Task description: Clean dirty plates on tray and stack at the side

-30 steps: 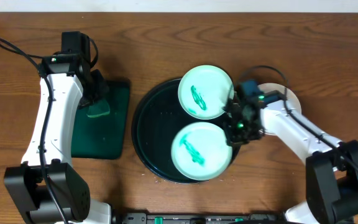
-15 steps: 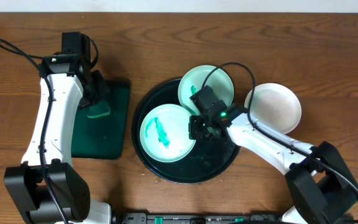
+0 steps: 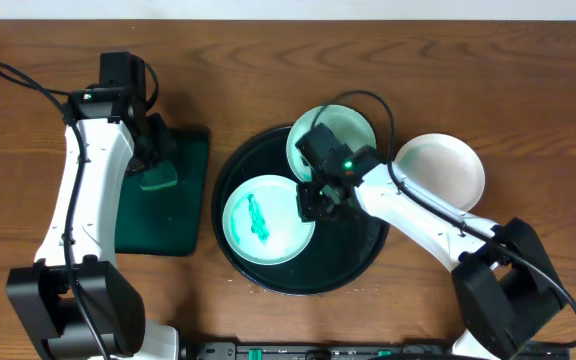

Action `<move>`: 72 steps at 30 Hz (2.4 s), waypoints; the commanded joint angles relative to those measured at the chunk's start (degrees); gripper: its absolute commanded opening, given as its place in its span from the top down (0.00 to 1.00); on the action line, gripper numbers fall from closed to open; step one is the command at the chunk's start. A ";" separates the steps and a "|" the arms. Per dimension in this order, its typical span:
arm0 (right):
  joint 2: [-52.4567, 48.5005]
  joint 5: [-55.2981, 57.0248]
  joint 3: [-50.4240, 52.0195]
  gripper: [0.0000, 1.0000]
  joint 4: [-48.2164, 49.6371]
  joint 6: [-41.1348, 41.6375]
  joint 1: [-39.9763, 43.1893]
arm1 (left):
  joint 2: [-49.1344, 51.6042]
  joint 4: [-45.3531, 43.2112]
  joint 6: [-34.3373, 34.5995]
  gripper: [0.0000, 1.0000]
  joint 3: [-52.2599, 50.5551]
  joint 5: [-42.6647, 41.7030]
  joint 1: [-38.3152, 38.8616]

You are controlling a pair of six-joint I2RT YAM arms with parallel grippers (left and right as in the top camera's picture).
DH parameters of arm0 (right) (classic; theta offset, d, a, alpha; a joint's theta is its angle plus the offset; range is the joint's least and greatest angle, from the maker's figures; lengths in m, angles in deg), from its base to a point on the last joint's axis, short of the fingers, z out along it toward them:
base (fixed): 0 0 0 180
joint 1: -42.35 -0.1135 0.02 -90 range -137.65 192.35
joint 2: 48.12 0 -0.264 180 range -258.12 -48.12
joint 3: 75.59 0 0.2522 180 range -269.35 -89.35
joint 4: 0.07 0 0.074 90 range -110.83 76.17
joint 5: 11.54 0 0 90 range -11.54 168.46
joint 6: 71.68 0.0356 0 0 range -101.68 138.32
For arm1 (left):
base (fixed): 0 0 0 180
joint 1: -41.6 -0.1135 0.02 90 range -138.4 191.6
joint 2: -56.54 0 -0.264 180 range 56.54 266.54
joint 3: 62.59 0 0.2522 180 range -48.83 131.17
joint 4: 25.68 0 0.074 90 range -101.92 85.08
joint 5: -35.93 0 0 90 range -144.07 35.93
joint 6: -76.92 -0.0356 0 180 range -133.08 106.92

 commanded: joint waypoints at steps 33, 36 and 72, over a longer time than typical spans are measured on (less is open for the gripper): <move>-11.58 9.31 -11.89 0.78 -11.82 -14.56 1.38 | -0.35 0.83 0.50 0.93 -0.26 0.52 -0.09; -12.41 8.52 -11.52 0.78 -9.94 -14.23 1.38 | -0.35 1.29 0.50 0.93 -0.26 0.50 -0.09; -18.53 0.39 -11.96 0.84 -8.22 -3.17 0.22 | -0.33 1.11 2.73 0.93 -0.96 -0.33 3.37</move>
